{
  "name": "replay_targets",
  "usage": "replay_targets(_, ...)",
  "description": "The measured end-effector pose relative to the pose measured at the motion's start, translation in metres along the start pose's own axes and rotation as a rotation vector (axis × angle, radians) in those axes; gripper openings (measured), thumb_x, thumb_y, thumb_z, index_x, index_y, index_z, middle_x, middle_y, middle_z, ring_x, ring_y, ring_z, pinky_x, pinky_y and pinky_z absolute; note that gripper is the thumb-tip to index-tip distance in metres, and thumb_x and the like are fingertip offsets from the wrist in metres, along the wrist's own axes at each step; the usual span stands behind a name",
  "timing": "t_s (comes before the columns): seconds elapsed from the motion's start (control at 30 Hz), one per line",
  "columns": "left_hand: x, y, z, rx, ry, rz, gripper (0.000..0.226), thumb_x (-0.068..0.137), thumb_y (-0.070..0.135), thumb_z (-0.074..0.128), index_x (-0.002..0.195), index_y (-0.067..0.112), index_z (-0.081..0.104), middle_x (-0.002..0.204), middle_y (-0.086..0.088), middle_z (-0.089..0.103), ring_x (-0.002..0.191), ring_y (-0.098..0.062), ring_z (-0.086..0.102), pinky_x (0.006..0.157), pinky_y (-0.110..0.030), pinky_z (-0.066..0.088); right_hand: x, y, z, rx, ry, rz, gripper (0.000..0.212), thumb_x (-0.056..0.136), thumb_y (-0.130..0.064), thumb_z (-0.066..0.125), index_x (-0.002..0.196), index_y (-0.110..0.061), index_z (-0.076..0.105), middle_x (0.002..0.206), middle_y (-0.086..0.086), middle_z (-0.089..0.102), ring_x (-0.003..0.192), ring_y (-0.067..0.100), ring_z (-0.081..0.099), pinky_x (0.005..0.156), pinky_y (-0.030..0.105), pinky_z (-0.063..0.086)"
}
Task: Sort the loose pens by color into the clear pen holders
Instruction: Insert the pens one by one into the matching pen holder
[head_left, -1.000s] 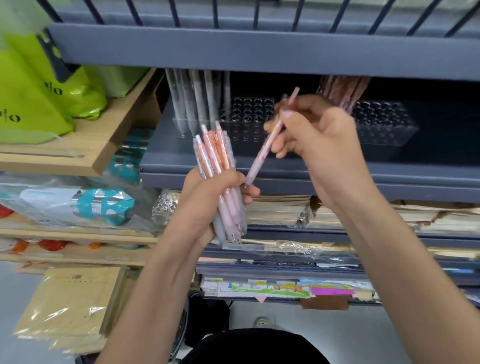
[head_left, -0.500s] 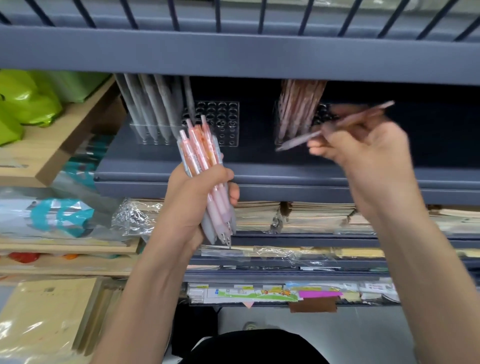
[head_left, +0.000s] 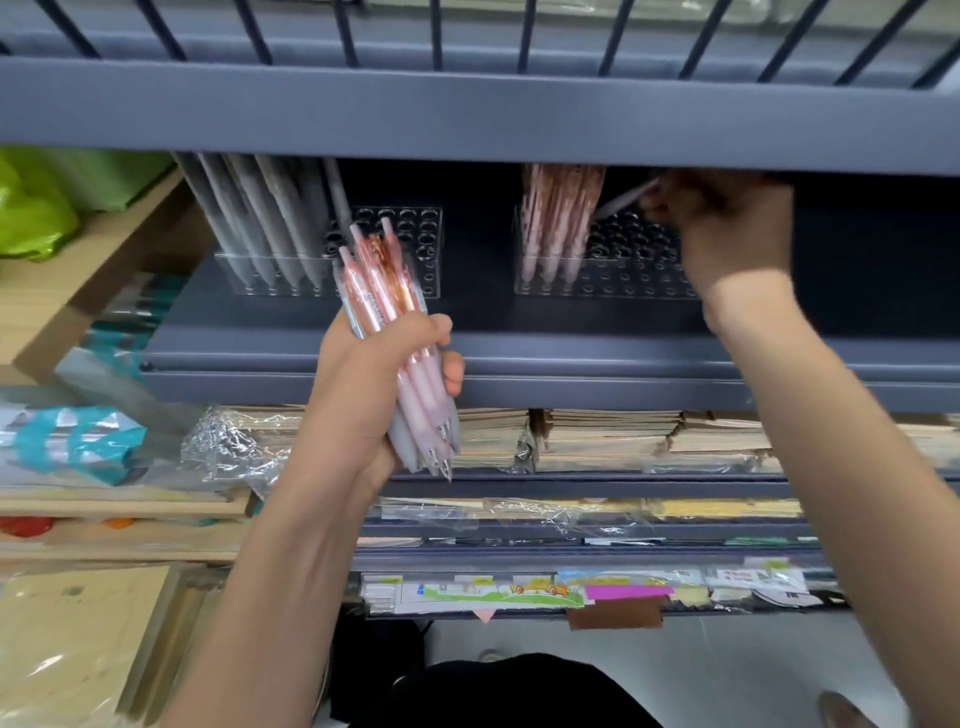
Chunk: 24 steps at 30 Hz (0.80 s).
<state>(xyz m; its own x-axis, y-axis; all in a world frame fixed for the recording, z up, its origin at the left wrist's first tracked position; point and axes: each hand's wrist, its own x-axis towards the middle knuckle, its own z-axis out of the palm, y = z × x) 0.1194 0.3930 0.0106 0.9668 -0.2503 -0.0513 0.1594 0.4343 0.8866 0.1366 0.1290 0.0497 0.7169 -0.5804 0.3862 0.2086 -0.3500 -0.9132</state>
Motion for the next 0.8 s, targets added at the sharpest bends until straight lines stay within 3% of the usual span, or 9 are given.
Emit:
replay_targets(0.07,0.0,0.003,-0.001,0.011,0.003,-0.006,0.03,0.075,0.009,0.069,0.096,0.005,0.048,0.062,-0.004,0.055,0.05,-0.02,0.056,0.048,-0.024,0.047,0.006,0.001,0.005,-0.142,-0.051,-0.072,0.049,0.085,0.004,0.051,0.057,-0.032,0.07,0.065,-0.02,0.068,0.077,0.014,0.067,0.084,0.036,0.058)
replay_targets(0.13,0.0,0.005,-0.003,0.03,-0.007,-0.003,0.028,0.075,0.01,0.068,0.094,0.004,0.048,0.064,-0.004,0.056,0.05,-0.02,0.055,0.049,-0.024,0.047,0.012,-0.001,0.011,-0.27,-0.114,-0.099,0.047,0.087,-0.005,0.052,0.064,-0.042,0.071,0.075,-0.021,0.07,0.087,0.017,0.066,0.087,0.032,0.053)
replay_targets(0.17,0.0,0.005,-0.004,0.043,-0.014,0.001,0.025,0.076,0.009,0.068,0.091,0.005,0.048,0.065,-0.003,0.056,0.051,-0.02,0.055,0.049,-0.024,0.047,0.015,-0.002,0.015,-0.353,-0.152,-0.098,0.039,0.089,-0.009,0.052,0.07,-0.037,0.072,0.085,-0.014,0.071,0.094,0.021,0.066,0.089,0.029,0.049)
replay_targets(0.23,-0.001,0.006,-0.007,0.064,-0.017,0.007,0.022,0.076,0.008,0.068,0.088,0.006,0.049,0.064,-0.003,0.057,0.051,-0.02,0.056,0.049,-0.026,0.048,0.021,0.0,0.021,-0.517,-0.191,-0.099,0.022,0.092,-0.016,0.052,0.098,-0.023,0.071,0.112,0.006,0.068,0.111,0.024,0.059,0.09,0.02,0.037)
replay_targets(0.3,-0.003,0.006,-0.01,0.081,-0.006,0.004,0.022,0.076,0.008,0.068,0.089,0.006,0.05,0.06,-0.003,0.058,0.05,-0.02,0.057,0.049,-0.027,0.049,0.025,0.001,0.025,-0.604,-0.232,-0.084,0.031,0.095,-0.019,0.052,0.124,-0.014,0.061,0.129,0.011,0.06,0.121,0.024,0.051,0.09,0.016,0.03)
replay_targets(0.37,-0.005,0.006,-0.012,0.089,0.015,-0.011,0.022,0.075,0.008,0.068,0.089,0.008,0.051,0.058,-0.002,0.059,0.05,-0.02,0.059,0.05,-0.027,0.05,0.025,-0.001,0.029,-0.661,-0.273,-0.097,0.038,0.097,-0.02,0.052,0.135,-0.012,0.053,0.138,0.014,0.053,0.128,0.029,0.046,0.1,0.023,0.031)
replay_targets(0.47,-0.006,0.008,-0.017,0.09,0.058,-0.027,0.024,0.071,0.009,0.069,0.088,0.009,0.053,0.058,-0.002,0.059,0.052,-0.019,0.062,0.05,-0.027,0.052,0.024,0.002,0.03,-0.73,-0.266,-0.153,0.04,0.098,-0.017,0.05,0.137,-0.009,0.05,0.14,0.016,0.051,0.129,0.032,0.044,0.104,0.028,0.031)
replay_targets(0.67,-0.013,0.013,-0.022,0.101,0.072,-0.062,0.018,0.071,0.012,0.068,0.086,0.008,0.058,0.057,-0.007,0.064,0.053,-0.018,0.065,0.05,-0.025,0.053,0.023,0.006,0.029,-0.707,-0.249,-0.11,0.039,0.095,-0.014,0.047,0.134,-0.012,0.05,0.131,0.015,0.054,0.115,0.029,0.053,0.084,0.022,0.034)
replay_targets(0.8,-0.016,0.016,-0.024,0.107,0.078,-0.097,0.008,0.084,0.007,0.066,0.089,0.006,0.06,0.06,-0.01,0.068,0.053,-0.019,0.067,0.05,-0.026,0.054,0.024,0.004,0.028,-0.665,-0.259,-0.056,0.039,0.092,-0.015,0.052,0.132,-0.014,0.055,0.133,0.01,0.057,0.121,0.025,0.052,0.095,0.023,0.038)
